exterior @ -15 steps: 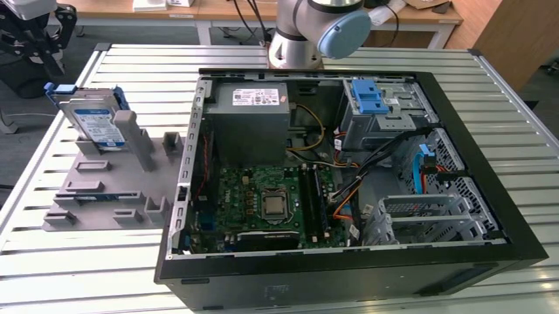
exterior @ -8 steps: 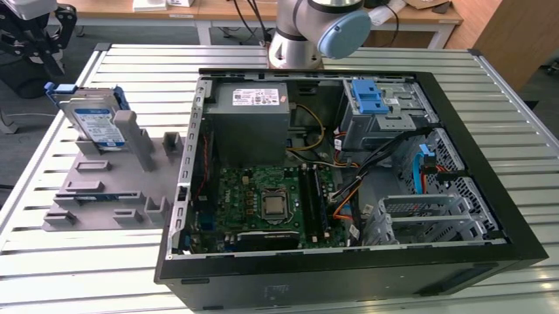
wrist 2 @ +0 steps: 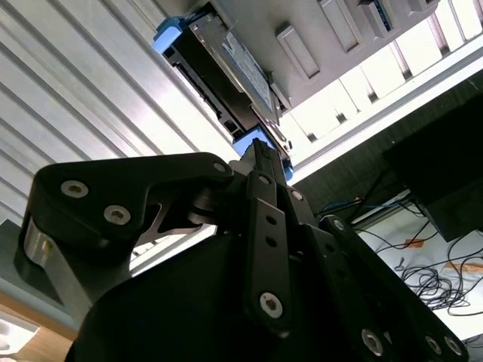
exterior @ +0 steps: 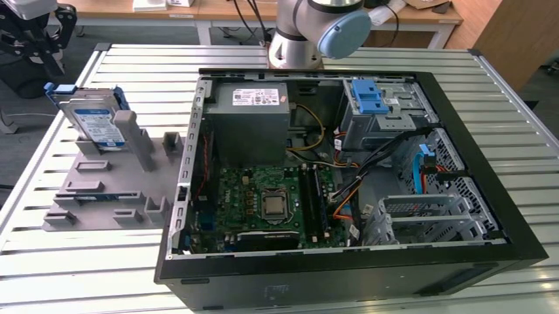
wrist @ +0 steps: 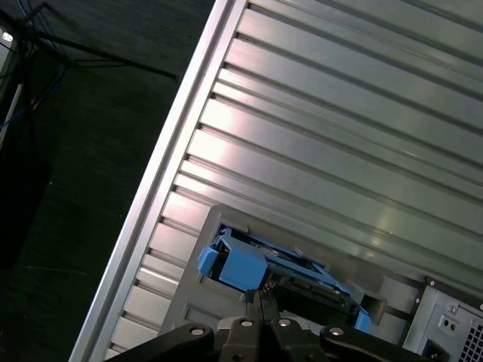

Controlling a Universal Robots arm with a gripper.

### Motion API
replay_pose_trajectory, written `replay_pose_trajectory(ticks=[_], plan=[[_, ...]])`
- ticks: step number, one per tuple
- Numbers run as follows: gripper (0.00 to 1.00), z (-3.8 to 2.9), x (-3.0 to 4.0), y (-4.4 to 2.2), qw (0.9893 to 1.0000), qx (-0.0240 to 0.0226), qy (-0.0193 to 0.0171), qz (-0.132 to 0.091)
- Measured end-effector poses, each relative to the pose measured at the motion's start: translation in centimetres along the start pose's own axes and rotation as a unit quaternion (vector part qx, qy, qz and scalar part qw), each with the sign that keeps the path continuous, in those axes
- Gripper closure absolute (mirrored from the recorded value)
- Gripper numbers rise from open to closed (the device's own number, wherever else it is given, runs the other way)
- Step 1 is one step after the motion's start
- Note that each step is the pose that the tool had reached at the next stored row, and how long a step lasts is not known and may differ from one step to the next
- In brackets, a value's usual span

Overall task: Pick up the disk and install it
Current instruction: 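Pick up the disk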

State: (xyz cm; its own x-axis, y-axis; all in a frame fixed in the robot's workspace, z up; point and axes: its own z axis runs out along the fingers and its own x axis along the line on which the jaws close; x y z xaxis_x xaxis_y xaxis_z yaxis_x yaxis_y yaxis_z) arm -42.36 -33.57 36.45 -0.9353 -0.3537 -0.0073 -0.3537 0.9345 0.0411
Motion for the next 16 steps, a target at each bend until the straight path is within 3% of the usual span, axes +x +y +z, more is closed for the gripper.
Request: replay_pose_trajectory(ticks=[12, 16], plan=[[0.89, 0.00, 0.00, 0.00, 0.9998, -0.0001, 0.0008, -0.020], [0.89, 0.00, 0.00, 0.00, 0.9991, -0.0003, 0.0017, -0.042]])
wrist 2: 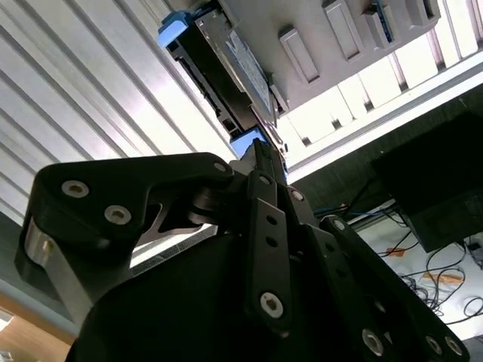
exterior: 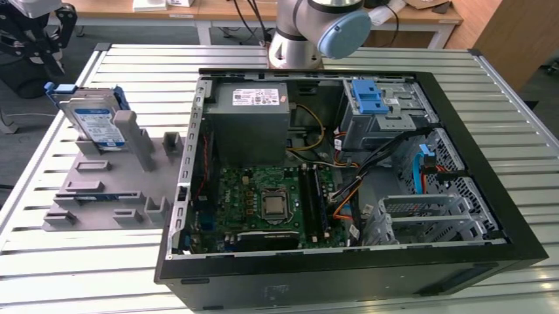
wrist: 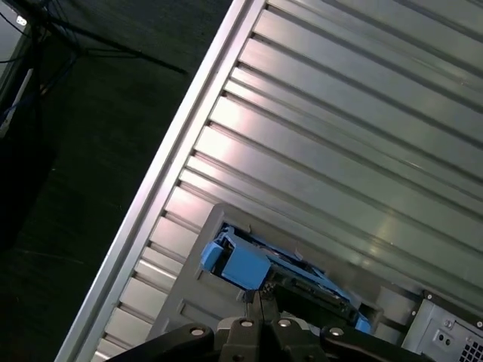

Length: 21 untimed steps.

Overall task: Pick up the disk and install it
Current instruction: 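Pick up the disk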

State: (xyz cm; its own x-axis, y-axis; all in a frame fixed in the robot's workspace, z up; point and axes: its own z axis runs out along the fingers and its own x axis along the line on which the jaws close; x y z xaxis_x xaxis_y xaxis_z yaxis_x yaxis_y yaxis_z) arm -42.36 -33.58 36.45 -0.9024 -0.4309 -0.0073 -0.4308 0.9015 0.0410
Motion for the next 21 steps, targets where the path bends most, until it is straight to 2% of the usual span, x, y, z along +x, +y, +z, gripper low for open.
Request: replay_pose_trajectory(ticks=[3, 6, 11, 15, 17, 21], plan=[[0.89, 0.00, 0.00, 0.00, 0.9996, -0.0002, 0.0011, -0.028], [0.89, 0.00, 0.00, 0.00, 0.9985, -0.0004, 0.0022, -0.055], [0.89, 0.00, 0.00, 0.00, 0.9952, -0.0007, 0.0040, -0.098], [0.89, 0.00, 0.00, 0.00, 0.9928, -0.0008, 0.0049, -0.119], [0.89, 0.01, 0.00, 0.00, 0.9910, -0.0010, 0.0055, -0.134], [0.89, 0.01, 0.00, 0.00, 0.9855, -0.0012, 0.0070, -0.170]])
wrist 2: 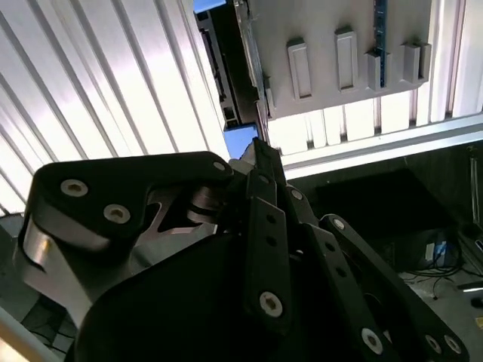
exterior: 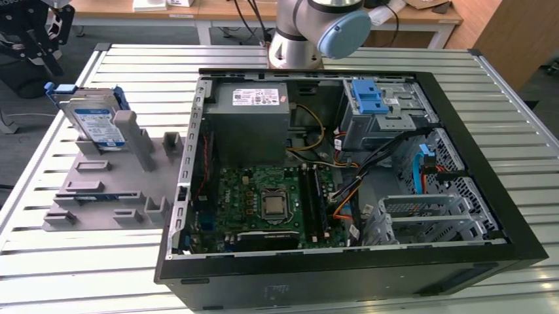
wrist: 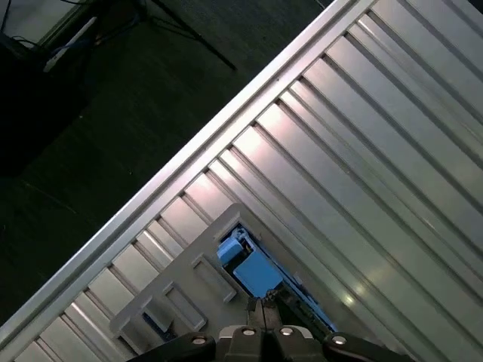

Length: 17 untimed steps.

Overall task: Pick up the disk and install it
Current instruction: 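Pick up the disk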

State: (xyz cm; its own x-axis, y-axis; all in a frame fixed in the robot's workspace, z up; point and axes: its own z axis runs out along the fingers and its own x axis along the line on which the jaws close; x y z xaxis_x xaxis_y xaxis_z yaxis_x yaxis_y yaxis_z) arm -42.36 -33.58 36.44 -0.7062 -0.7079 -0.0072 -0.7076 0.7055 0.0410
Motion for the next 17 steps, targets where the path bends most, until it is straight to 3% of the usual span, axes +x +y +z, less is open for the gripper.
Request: replay_pose_trajectory(ticks=[5, 17], plan=[[0.89, 0.00, 0.00, 0.00, 0.9993, -0.0002, 0.0016, -0.037], [0.89, 0.00, 0.00, 0.00, 0.9992, -0.0003, 0.0016, -0.039]])
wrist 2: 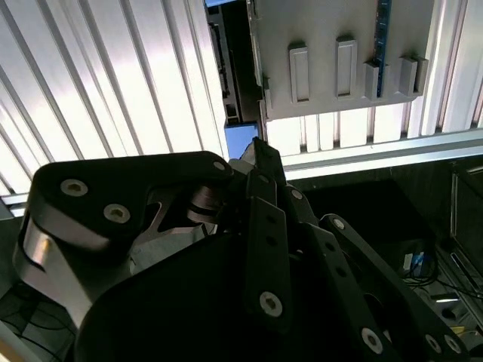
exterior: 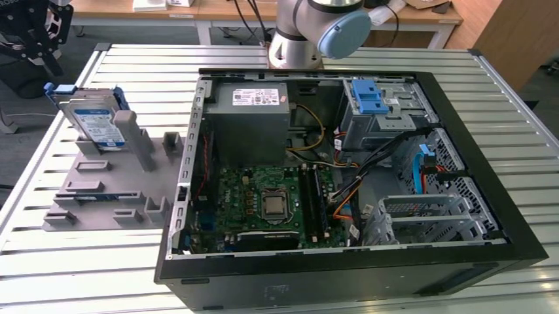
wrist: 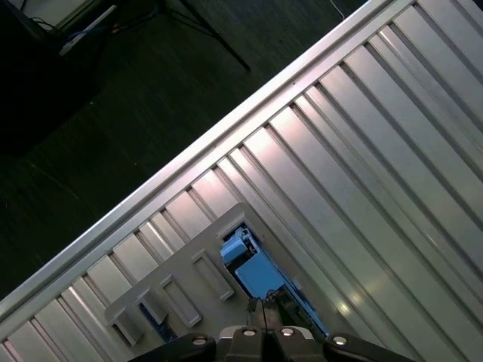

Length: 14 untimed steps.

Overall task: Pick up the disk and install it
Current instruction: 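Pick up the disk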

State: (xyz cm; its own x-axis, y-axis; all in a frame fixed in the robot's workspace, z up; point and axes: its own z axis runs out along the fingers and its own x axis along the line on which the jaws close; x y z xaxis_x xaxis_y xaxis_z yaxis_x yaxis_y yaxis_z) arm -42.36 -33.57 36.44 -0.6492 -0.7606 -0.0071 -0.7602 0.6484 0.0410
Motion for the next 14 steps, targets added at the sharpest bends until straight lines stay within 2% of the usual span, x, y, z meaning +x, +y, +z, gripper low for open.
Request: replay_pose_trajectory(ticks=[14], plan=[[0.89, 0.00, 0.00, 0.00, 1.0000, 0.0000, 0.0004, -0.010]])
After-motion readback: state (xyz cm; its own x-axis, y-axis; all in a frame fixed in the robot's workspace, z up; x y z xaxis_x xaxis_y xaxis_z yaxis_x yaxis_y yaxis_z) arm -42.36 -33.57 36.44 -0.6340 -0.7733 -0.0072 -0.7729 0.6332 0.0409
